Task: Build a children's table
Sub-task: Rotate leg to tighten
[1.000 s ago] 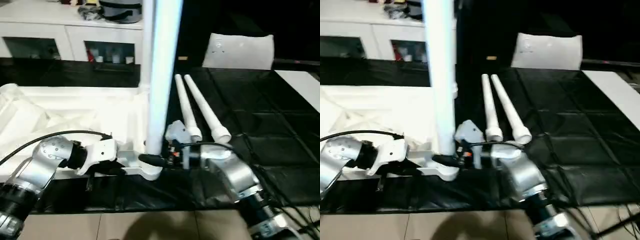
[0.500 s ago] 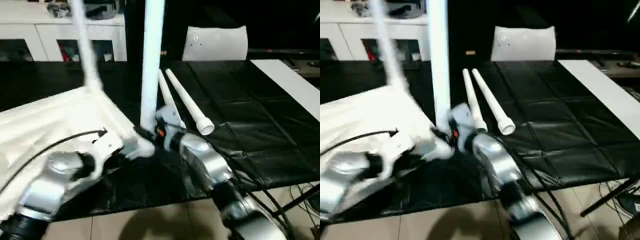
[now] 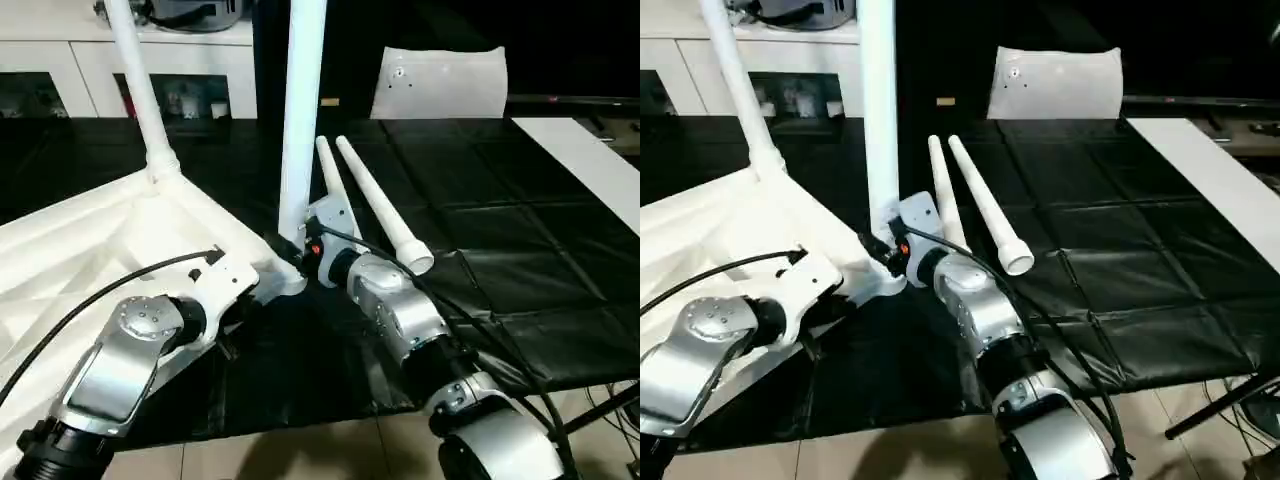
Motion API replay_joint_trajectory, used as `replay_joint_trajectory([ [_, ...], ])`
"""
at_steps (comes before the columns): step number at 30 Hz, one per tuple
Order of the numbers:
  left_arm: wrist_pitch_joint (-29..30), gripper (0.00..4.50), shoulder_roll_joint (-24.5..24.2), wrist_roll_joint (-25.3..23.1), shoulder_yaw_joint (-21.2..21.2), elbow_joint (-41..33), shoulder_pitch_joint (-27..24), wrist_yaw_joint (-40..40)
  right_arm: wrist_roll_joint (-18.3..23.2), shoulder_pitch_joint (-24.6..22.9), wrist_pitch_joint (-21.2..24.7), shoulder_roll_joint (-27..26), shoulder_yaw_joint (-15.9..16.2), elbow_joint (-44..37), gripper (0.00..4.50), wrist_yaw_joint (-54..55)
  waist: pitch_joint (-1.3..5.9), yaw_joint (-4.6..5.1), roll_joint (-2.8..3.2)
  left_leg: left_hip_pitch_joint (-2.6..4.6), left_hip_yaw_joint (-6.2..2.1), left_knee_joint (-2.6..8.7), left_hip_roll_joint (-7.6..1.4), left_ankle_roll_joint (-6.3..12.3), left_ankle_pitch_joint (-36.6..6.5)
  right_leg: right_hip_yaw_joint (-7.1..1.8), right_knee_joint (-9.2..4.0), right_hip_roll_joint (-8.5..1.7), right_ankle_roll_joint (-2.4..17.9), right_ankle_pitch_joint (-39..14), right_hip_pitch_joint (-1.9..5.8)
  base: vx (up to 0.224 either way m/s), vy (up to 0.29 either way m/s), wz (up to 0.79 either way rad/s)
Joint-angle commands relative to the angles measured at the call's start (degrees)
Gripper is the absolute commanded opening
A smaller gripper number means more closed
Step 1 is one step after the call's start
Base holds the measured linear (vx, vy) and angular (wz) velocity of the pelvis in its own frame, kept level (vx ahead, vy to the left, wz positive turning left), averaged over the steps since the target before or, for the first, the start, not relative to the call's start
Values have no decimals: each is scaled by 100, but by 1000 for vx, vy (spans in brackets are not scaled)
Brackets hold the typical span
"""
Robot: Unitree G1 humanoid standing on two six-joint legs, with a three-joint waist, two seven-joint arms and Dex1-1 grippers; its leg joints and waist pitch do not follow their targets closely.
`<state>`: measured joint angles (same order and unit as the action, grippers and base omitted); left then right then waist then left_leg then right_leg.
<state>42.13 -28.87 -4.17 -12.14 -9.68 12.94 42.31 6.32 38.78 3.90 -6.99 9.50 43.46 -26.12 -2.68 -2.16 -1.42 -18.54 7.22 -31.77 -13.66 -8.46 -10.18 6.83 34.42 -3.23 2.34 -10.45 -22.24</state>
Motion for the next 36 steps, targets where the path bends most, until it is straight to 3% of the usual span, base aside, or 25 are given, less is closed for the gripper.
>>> replay_joint_trajectory([
  [1, -394, 0, 74, 184, -110, -287, 229, 125, -64, -131, 268, 6, -32, 541, 224, 170, 242, -14, 189, -63, 112, 351, 80, 70, -2010, -336, -502, -382, 698, -2100, 220, 0, 0, 0],
  [4, -488, 0, 14, 178, -139, -195, 266, 182, -89, -131, 241, 22, -21, 555, 262, 137, 239, -13, 197, -42, 104, 351, 77, 55, -2127, -332, -532, -388, 657, -2274, 203, 0, 0, 0],
  [5, -504, 0, 14, 183, -135, -183, 265, 182, -65, -133, 231, 14, -32, 549, 270, 95, 253, -37, 223, -33, 118, 341, 76, 53, -2084, -344, -530, -386, 691, -2158, 194, 0, 0, 0],
  [6, -521, 0, 15, 173, -134, -172, 263, 190, -46, -128, 209, 6, -43, 565, 280, 59, 270, -45, 211, -73, 106, 352, 60, 49, -1927, -348, -486, -383, 738, -1926, 227, 0, 0, 0],
  [8, -586, 0, -5, 145, -151, -124, 261, 213, -49, -130, 177, 9, -58, 577, 302, 81, 288, -59, 213, -77, 119, 344, 53, 41, -1782, -357, -452, -378, 821, -1618, 230, 0, 0, 0],
  [9, -658, 0, -19, 168, -117, -17, 301, 200, -70, -153, 165, 28, -74, 568, 314, 62, 306, -77, 245, -81, 122, 337, 53, 30, -1678, -361, -430, -377, 878, -1441, 239, 0, 0, 0],
  [11, -680, 0, -29, 176, -101, 10, 311, 201, -73, -175, 168, 43, -76, 533, 325, 48, 322, -108, 229, -96, 136, 329, 55, 28, -1505, -367, -406, -377, 942, -1159, 259, 0, 0, 0],
  [13, -848, 0, -83, 153, -107, 169, 366, 219, -76, -244, 155, 121, -112, 422, 346, -34, 331, -122, 204, -109, 147, 318, 65, 35, -1378, -368, -381, -367, 951, -1021, 276, 0, 0, 0],
  [15, -904, 0, -96, 160, -102, 233, 384, 231, -95, -318, 133, 197, -97, 315, 360, -77, 333, -150, 240, -120, 152, 308, 63, 59, -1221, -370, -361, -375, 968, -896, 282, 0, 0, 0],
  [17, -953, 0, -108, 173, -91, 285, 408, 257, -124, -410, 132, 285, -43, 162, 381, -176, 325, -152, 224, -116, 157, 309, 67, 66, -1261, -362, -389, -372, 921, -1053, 286, 0, 0, 0],
  [19, -1097, 0, -156, 166, -81, 439, 460, 308, -109, -611, 262, 466, 52, -176, 403, -475, 323, -162, 232, -117, 161, 304, 63, 75, -1276, -368, -396, -370, 879, -1100, 283, 0, 0, 0],
  [20, -1228, 0, -212, 155, -98, 559, 489, 366, -92, -800, 426, 617, 116, -514, 403, -645, 316, -172, 265, -118, 154, 307, 66, 85, -1294, -364, -402, -362, 859, -1123, 286, 0, 0, 0],
  [21, -1251, 0, -222, 155, -100, 579, 493, 375, -82, -836, 454, 640, 118, -579, 419, -667, 324, -184, 234, -119, 163, 300, 62, 103, -1260, -371, -407, -365, 818, -1068, 297, 0, 0, 0],
  [23, -1447, 0, -284, 206, -104, 737, 547, 496, 7, -1114, 661, 819, 80, -1099, 426, -764, 320, -186, 240, -129, 164, 296, 84, 121, -1238, -359, -427, -348, 794, -1052, 311, 0, 0, 0],
  [26, -1758, 0, -382, 235, -179, 896, 604, 719, 54, -1349, 742, 1025, 56, -1556, 447, -903, 320, -195, 291, -121, 169, 284, 88, 117, -1257, -355, -439, -355, 823, -1161, 296, 0, 0, 0],
  [31, -2084, 0, -481, 294, -284, 1149, 705, 1065, 123, -1669, 1000, 1430, 39, -2406, 447, -1079, 320, -248, 277, -122, 175, 273, 94, 168, -1074, -358, -438, -344, 722, -1232, 305, 0, 0, 0],
  [36, -2727, 0, -651, 297, -453, 1621, 782, 1553, 446, -1809, 1336, 1939, 32, -3289, 447, -1789, 335, -286, 253, -120, 169, 267, 80, 216, -1062, -360, -413, -356, 708, -1119, 320, 0, 0, 0],
])
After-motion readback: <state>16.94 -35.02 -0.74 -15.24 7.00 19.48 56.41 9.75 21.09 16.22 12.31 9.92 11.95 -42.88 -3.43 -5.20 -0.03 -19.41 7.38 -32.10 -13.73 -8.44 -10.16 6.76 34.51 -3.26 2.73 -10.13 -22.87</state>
